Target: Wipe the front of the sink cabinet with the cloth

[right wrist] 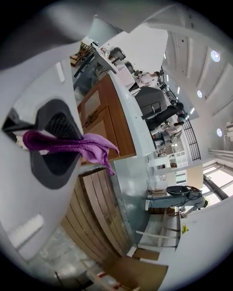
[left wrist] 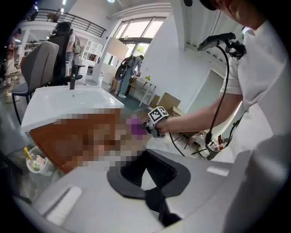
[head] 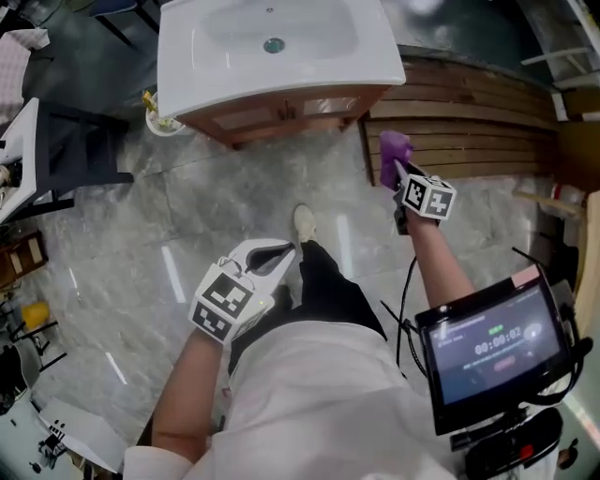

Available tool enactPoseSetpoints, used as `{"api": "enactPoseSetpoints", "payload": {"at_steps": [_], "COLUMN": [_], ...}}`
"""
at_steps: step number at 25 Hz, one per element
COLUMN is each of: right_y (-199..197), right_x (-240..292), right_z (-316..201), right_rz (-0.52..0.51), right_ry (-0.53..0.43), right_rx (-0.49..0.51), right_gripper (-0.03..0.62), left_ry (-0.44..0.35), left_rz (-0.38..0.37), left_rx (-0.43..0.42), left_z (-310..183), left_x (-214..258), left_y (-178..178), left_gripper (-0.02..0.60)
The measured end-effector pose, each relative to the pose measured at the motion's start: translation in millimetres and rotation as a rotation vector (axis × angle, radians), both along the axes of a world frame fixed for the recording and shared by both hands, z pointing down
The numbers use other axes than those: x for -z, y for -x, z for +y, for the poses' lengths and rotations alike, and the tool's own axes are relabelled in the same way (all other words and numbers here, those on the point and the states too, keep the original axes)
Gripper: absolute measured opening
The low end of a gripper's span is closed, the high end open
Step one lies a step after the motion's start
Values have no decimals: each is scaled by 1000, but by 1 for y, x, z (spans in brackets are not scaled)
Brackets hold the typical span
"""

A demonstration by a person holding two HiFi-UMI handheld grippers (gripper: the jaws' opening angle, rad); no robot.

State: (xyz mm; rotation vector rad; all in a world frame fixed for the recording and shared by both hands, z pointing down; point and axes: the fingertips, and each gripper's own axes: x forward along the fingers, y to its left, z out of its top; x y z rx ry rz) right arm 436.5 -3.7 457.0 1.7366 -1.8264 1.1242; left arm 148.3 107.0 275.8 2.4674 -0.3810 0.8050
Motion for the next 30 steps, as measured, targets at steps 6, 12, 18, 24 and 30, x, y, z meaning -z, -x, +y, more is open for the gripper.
{"api": "enactPoseSetpoints", "payload": {"at_steps": [6, 12, 18, 24, 30], "right_y": [-42, -42, -5, 44, 104], "right_x": [-49, -80, -82, -76, -79], "right_z": [-79, -133, -162, -179, -181], "right_rz": [2, 1, 80, 156, 170], "right_ry": [53, 81, 62, 44, 33], "right_rx": [-85, -131, -27, 111, 212], "right_gripper": [55, 55, 55, 55, 55], "left_ry": [9, 47, 58, 62, 47], "left_rz": [23, 55, 85, 101, 108], "left_rx": [-26, -35, -17, 29, 67], "left_z": [-47, -66, -73, -78, -73], "left_x": [-24, -42, -48, -51, -53], "left_y": [-28, -33, -18, 9, 42], "left_gripper": [8, 8, 8, 8, 8]}}
